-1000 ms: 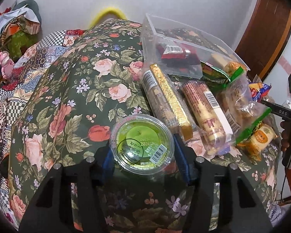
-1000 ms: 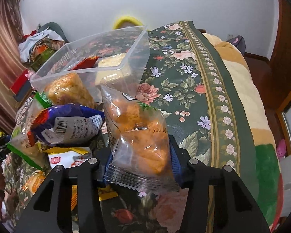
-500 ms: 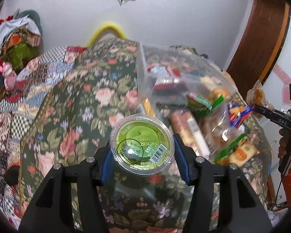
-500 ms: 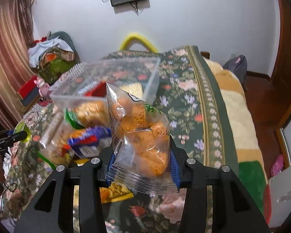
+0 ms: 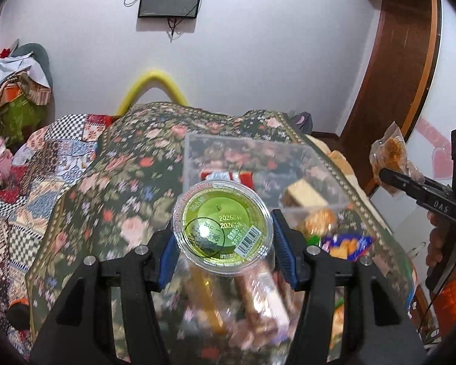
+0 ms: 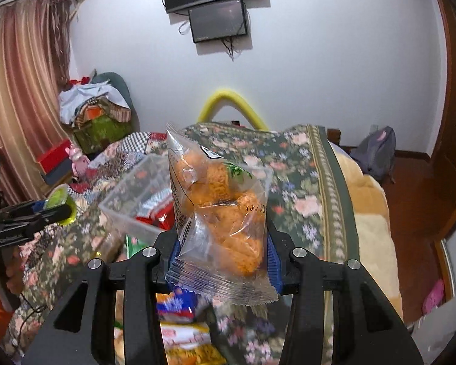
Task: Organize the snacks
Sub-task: 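Lower the orange bag and green jelly cup into the clear box and release, then grasp the yellow chip bag with the right tool while the left tool grasps a long wafer pack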
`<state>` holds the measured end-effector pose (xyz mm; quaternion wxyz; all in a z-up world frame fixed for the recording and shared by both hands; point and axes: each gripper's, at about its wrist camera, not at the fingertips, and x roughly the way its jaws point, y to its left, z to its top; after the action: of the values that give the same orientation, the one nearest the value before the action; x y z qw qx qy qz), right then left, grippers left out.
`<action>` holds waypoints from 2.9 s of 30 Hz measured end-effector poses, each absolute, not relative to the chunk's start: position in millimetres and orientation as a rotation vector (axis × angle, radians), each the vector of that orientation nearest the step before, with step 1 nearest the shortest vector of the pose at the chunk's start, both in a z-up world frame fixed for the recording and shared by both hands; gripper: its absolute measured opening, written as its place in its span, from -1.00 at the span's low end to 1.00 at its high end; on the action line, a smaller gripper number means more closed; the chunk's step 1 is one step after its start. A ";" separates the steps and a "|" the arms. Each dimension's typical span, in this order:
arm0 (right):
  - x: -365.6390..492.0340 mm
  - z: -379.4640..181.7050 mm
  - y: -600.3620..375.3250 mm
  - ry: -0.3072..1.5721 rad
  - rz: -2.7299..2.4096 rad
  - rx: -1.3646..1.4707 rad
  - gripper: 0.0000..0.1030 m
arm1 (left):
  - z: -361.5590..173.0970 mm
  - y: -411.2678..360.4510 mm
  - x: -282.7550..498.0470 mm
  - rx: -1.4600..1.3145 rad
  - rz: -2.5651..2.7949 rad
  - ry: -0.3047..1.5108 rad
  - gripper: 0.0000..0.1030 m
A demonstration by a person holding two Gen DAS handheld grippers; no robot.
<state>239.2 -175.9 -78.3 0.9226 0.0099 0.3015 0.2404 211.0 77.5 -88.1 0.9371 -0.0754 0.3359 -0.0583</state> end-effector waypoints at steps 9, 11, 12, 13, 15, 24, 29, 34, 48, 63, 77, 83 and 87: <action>276.6 -77.0 -145.4 0.626 0.538 0.061 -0.19 | -86.1 69.9 261.2 -0.141 -0.107 0.682 0.08; 284.9 -79.9 -136.9 0.643 0.544 0.058 -0.19 | -89.5 66.9 271.0 -0.126 -0.105 0.690 0.08; 288.5 -81.6 -132.6 0.651 0.543 0.049 -0.19 | -91.3 65.6 275.3 -0.121 -0.103 0.695 0.08; 292.7 -84.5 -127.5 0.662 0.544 0.041 -0.19 | -93.9 64.3 280.6 -0.117 -0.102 0.702 0.08; 300.0 -90.9 -118.8 0.695 0.549 0.024 -0.19 | -99.9 61.9 292.5 -0.116 -0.104 0.725 0.08; 321.3 -115.2 -94.8 0.836 0.621 -0.060 -0.19 | -125.9 66.8 328.1 -0.148 -0.054 0.813 0.08; 323.2 -117.7 -89.2 0.887 0.641 -0.106 -0.18 | -135.3 65.9 335.4 -0.143 -0.046 0.842 0.08; 321.2 -115.5 -85.3 0.875 0.613 -0.153 -0.10 | -138.5 62.8 336.3 -0.126 -0.028 0.865 0.10; 278.7 -80.1 -116.0 0.745 0.600 -0.107 0.26 | -90.4 64.0 282.1 -0.079 -0.055 0.773 0.12; 213.3 -107.3 -164.0 0.781 0.540 -0.098 0.46 | -127.6 75.0 208.4 -0.036 -0.059 0.875 0.14; 193.1 -162.2 -162.4 0.917 0.516 -0.060 0.46 | -192.3 73.4 203.4 -0.080 -0.028 1.010 0.14; 195.8 -177.5 -153.7 0.973 0.567 -0.015 0.46 | -202.9 72.3 216.7 -0.052 -0.005 0.994 0.14; 196.6 -182.4 -148.5 0.979 0.575 -0.012 0.47 | -209.5 77.1 219.8 -0.078 -0.009 0.984 0.14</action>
<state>196.6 -148.5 -182.4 0.8431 -0.0055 0.4637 0.2722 219.8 77.1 -209.5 0.8807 -0.0374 0.4723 -0.0041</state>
